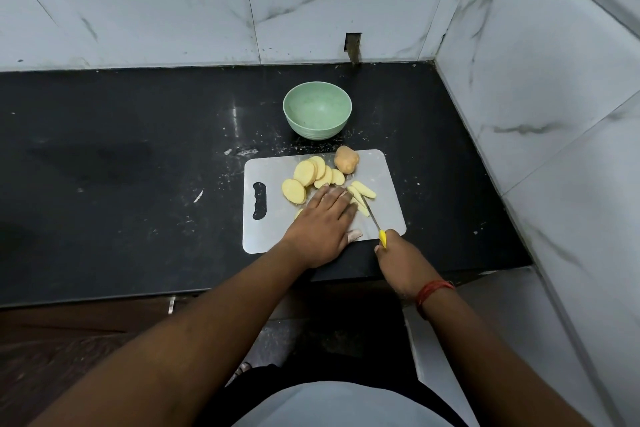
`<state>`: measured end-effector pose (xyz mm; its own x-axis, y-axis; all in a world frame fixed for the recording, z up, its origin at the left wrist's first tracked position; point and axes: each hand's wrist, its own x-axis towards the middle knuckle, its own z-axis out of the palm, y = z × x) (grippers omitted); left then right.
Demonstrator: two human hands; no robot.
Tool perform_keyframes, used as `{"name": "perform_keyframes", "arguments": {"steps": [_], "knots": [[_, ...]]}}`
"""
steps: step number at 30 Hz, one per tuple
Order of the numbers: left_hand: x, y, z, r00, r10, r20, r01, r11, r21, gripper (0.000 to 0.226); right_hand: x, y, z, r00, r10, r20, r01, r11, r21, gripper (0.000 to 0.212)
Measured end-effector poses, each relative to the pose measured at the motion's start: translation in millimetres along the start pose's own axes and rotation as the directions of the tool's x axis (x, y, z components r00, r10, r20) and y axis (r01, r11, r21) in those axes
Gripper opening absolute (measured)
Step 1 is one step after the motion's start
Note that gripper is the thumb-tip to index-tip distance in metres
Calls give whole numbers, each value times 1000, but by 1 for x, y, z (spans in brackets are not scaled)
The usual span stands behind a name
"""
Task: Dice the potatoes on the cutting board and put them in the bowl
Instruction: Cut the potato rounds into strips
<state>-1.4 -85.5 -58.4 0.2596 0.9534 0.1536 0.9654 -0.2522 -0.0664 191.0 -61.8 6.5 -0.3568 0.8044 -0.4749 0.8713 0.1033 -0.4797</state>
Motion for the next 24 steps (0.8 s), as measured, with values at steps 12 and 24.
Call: {"name": "perform_keyframes", "arguments": {"steps": [12, 24], "knots": [[0, 8, -8, 1000, -13, -25, 14, 999, 42, 63, 5, -1, -9, 999, 46, -22, -46, 999, 11, 12], [-20, 11, -6, 996, -65, -67, 67, 997, 26, 61, -8, -1, 2, 997, 73, 33, -73, 997, -10, 13]]}}
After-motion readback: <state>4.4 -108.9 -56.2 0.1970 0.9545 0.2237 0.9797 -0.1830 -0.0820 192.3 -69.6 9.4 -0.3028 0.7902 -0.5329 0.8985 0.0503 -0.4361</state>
